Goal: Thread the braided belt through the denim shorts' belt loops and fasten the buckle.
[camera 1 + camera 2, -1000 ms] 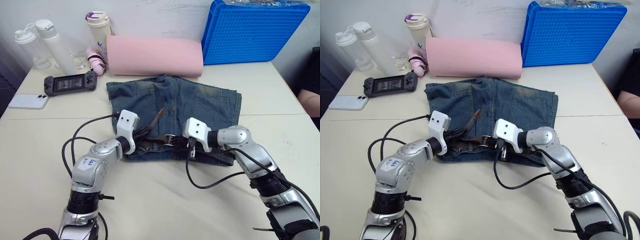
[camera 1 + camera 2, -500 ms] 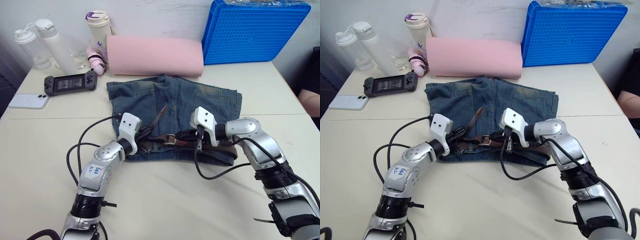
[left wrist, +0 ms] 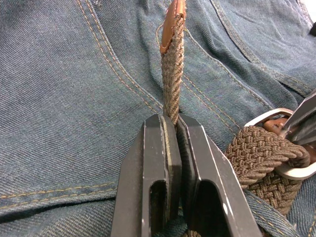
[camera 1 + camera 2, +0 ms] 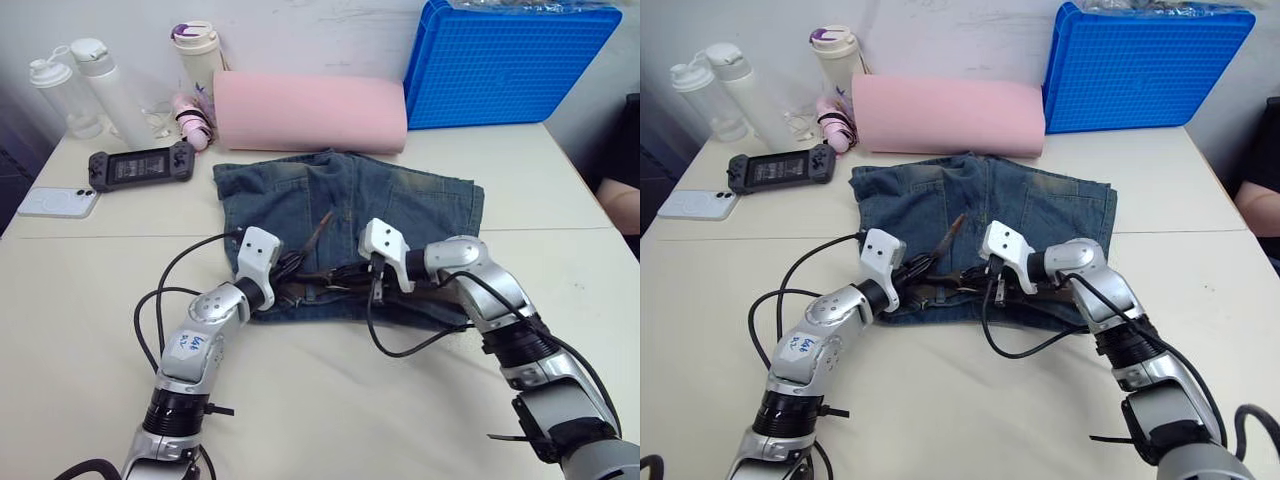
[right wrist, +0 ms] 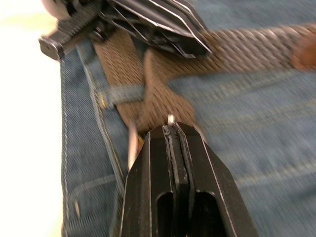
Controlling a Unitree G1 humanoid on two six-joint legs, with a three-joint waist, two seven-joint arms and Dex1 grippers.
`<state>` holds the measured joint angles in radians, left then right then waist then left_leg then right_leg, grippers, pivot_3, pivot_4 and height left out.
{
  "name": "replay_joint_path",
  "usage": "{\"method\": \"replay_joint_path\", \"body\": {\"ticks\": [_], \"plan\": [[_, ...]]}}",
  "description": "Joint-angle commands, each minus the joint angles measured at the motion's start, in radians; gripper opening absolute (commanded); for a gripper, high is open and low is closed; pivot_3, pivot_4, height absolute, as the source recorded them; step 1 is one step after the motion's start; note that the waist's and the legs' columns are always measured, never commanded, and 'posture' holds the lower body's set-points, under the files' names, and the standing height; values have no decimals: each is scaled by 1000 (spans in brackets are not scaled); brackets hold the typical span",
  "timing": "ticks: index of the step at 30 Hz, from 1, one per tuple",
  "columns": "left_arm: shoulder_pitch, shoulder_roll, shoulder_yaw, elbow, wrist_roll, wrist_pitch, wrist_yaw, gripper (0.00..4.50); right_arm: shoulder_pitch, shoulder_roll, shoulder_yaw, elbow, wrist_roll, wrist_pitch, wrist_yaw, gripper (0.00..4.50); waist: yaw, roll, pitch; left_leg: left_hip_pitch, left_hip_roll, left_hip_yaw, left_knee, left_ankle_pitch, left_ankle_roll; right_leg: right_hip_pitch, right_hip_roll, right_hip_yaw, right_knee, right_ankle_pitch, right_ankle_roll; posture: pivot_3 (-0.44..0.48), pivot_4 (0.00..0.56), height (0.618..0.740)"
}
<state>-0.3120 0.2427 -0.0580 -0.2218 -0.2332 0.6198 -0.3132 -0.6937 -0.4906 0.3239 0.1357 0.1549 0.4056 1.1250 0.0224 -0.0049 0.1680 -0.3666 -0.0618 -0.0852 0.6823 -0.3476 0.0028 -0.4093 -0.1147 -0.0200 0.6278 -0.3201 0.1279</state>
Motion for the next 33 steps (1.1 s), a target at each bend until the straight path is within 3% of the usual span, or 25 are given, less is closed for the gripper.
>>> {"method": "replay_joint_path", "body": {"ticks": [1, 10, 16, 22, 25, 33], "plan": [[9, 1, -19, 19, 10, 3, -11, 0, -21, -6, 38, 67, -32, -43, 47, 31, -1, 0, 0, 0, 0, 0, 0, 0, 0, 0, 0, 0, 0, 0, 0, 0, 150, 740], [6, -5, -16, 30, 22, -23, -7, 0, -100, 3, 111, 227, -69, 15, 154, 31, -1, 1, -1, 1, 0, 0, 0, 0, 0, 1, 0, 0, 0, 0, 0, 0, 150, 740], [-47, -21, 1, 33, -14, -19, -28, 0, -94, 0, 218, 238, -158, 23, 188, 31, 0, 1, -17, 2, 0, -1, -1, 0, 0, 2, 0, -1, 0, 0, 0, 0, 150, 740], [-171, -58, 57, 62, -123, -1, -94, 0, -76, 9, 293, 242, -240, 81, 188, 31, -1, -1, -25, 4, 0, -2, -1, -1, 0, 4, 0, -1, 0, 0, 0, 0, 150, 740], [-246, -56, 52, 93, -179, 30, -171, 0, -67, 11, 315, 250, -278, 84, 183, 31, -1, 0, -29, 16, 1, -4, -4, -4, 0, 17, 1, -2, -5, -1, -1, 0, 150, 740], [-518, -106, 72, 253, -272, 90, -288, 0, -16, -10, 362, 221, -418, -125, 133, 31, -2, 0, -31, 16, -2, -12, -3, -5, 0, 17, 2, -1, -5, -1, -1, 0, 150, 740]]}}
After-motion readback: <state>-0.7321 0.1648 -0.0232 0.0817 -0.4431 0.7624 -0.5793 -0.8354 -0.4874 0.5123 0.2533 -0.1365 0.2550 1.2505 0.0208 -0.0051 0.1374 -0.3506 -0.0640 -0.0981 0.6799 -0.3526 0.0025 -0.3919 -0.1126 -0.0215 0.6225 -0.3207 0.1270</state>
